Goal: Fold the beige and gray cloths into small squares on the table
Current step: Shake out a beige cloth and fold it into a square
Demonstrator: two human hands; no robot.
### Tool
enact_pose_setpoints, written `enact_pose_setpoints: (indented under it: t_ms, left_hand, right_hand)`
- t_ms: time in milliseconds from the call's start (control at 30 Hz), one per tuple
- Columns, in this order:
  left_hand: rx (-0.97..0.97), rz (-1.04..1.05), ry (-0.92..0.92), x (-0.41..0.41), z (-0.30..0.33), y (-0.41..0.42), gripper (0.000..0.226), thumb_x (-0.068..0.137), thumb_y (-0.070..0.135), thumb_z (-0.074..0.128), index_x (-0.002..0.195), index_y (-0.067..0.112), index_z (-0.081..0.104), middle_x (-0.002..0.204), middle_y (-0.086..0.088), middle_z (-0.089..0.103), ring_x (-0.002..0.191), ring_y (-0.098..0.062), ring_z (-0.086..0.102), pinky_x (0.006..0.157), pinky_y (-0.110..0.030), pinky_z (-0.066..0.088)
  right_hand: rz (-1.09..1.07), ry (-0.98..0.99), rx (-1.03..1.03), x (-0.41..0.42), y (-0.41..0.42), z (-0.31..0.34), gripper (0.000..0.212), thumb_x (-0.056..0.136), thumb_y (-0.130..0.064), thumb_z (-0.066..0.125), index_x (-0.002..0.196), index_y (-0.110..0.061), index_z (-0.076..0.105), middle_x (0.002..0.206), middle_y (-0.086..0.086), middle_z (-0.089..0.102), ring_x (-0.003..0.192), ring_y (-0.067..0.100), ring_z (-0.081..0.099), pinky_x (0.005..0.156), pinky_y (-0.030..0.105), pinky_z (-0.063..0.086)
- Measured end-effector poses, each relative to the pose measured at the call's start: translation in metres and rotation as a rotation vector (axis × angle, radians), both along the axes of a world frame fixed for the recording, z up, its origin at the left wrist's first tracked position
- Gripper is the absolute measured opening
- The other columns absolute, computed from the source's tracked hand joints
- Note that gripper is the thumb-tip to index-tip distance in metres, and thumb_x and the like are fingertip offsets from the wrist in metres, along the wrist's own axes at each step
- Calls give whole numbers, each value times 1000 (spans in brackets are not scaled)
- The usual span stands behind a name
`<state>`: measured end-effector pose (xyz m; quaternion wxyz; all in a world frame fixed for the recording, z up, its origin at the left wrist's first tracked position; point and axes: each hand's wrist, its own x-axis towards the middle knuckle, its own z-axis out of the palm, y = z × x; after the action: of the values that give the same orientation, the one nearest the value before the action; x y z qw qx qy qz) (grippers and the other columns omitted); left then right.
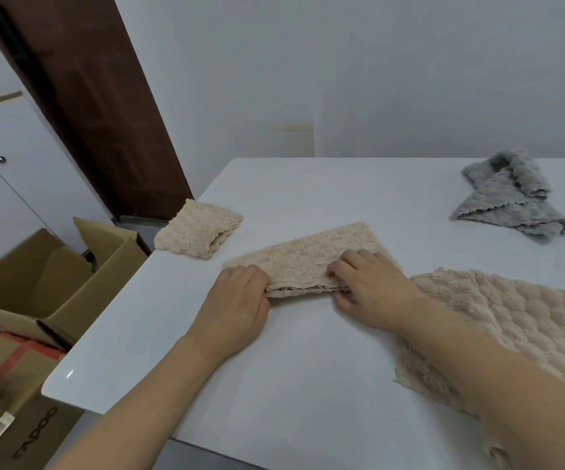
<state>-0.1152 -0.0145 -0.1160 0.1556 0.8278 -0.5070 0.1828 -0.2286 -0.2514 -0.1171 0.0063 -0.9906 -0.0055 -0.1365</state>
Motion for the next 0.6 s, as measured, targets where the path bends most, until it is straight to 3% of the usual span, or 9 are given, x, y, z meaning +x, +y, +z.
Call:
enact_pose_setpoints:
  t_ms: [100,167,267,333,433,533,600]
  left_hand:
    - [-3,-10,64,-10,10,2,17,89,15,39,90,9,55,69,-4,54,57,-26,46,54,-37,42]
    - [62,-32,69,-15,14,4,15,94,24,40,91,14,52,62,0,53,50,-25,45,46,-34,41]
    - [215,-118,22,-25,17,12,17,96,37,47,93,20,49,66,7,55,53,-21,52,47,-30,41]
    - [284,-242,-16,-33,20,13,9,92,29,51,92,20,51,75,6,55,61,-20,53,49,-31,40]
    - [311,-392,-44,-40,22,14,3,89,17,51,88,19,51,87,4,52,76,-17,45,63,-30,37]
    - [347,-376,56,-35,19,24,34,69,7,51,99,23,54,113,7,54,106,-15,51,91,-27,37]
    - [352,-271,175,-25,18,31,59,64,12,57,121,26,54,136,11,48,133,-10,39,111,-28,26]
  right_hand:
    - [46,-54,-31,0,-1,-4,11,78,-20,58,87,-15,59,86,3,57,74,26,57,60,32,41]
    - [45,-37,-17,-2,-2,-5,15,73,-9,68,83,-13,57,83,4,56,70,26,55,53,29,35]
    - [9,3,26,-4,0,-2,15,81,-5,58,93,-12,56,95,5,56,84,27,54,56,31,38]
    - [-4,20,61,-4,0,-2,17,85,-6,52,99,-13,56,102,5,54,92,28,53,60,32,40]
    - [24,37,122,-7,-1,2,21,83,-19,45,99,-16,58,102,2,55,93,25,53,68,32,45]
    - [26,28,284,-14,-2,3,37,81,-37,31,88,-16,61,98,-3,54,95,20,51,80,32,45]
    - [-35,-10,421,-14,-3,1,34,92,-39,37,77,-17,58,96,-4,53,94,16,49,84,30,41]
